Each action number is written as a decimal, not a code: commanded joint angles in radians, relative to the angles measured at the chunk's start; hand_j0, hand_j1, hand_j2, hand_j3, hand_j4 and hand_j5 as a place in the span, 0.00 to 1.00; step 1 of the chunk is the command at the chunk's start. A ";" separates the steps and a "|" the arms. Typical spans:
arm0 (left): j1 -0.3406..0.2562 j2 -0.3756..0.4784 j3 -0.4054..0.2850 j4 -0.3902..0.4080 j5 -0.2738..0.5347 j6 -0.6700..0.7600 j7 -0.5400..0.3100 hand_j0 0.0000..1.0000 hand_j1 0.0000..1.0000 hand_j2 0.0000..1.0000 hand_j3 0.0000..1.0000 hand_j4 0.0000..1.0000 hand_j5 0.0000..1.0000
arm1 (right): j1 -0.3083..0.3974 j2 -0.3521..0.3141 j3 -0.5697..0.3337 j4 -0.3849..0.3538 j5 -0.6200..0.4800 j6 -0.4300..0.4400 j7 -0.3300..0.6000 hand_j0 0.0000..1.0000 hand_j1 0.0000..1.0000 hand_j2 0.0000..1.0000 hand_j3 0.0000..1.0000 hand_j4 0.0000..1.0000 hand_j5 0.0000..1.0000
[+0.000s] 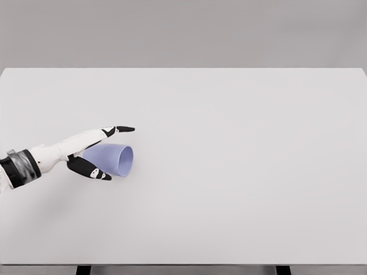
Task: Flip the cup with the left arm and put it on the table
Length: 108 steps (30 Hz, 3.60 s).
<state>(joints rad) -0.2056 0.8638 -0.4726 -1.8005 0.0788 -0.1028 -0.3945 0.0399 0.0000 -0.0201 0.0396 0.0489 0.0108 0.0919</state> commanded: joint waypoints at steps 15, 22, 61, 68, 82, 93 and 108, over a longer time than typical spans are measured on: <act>0.000 -0.039 -0.029 0.000 -0.079 0.090 0.000 1.00 1.00 1.00 1.00 1.00 1.00 | 0.000 0.000 0.000 0.000 0.000 0.000 0.000 1.00 1.00 1.00 1.00 1.00 1.00; -0.002 -0.043 -0.029 0.000 -0.099 0.132 0.002 1.00 1.00 1.00 1.00 1.00 1.00 | 0.000 0.000 0.000 0.000 0.000 0.000 0.000 1.00 1.00 1.00 1.00 1.00 1.00; -0.009 -0.080 0.015 0.000 -0.068 0.163 0.020 0.79 0.79 0.79 0.79 0.79 0.79 | 0.000 0.000 0.000 0.000 0.000 0.000 0.000 1.00 1.00 1.00 1.00 1.00 1.00; -0.002 -0.143 0.052 0.000 0.009 0.163 0.049 0.80 0.80 0.80 0.80 0.80 0.80 | 0.000 0.000 0.000 0.000 0.000 0.000 0.000 1.00 1.00 1.00 1.00 1.00 1.00; 0.048 -0.281 0.155 0.001 0.110 0.164 0.059 0.82 0.82 0.82 0.82 0.82 0.82 | 0.000 0.000 0.000 0.000 0.000 0.000 0.000 1.00 1.00 1.00 1.00 1.00 1.00; 0.080 -0.355 0.196 0.001 0.145 0.163 0.059 0.85 0.85 0.85 0.85 0.85 0.85 | 0.000 0.000 0.000 0.000 0.000 0.000 0.000 1.00 1.00 1.00 1.00 1.00 1.00; 0.124 -0.374 0.239 0.007 0.167 0.163 0.057 1.00 1.00 1.00 1.00 1.00 1.00 | 0.000 0.000 0.000 0.000 0.000 0.000 0.000 1.00 1.00 1.00 1.00 1.00 1.00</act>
<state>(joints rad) -0.0706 0.4891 -0.2381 -1.7941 0.2407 0.0594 -0.3376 0.0399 0.0000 -0.0200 0.0396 0.0489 0.0108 0.0919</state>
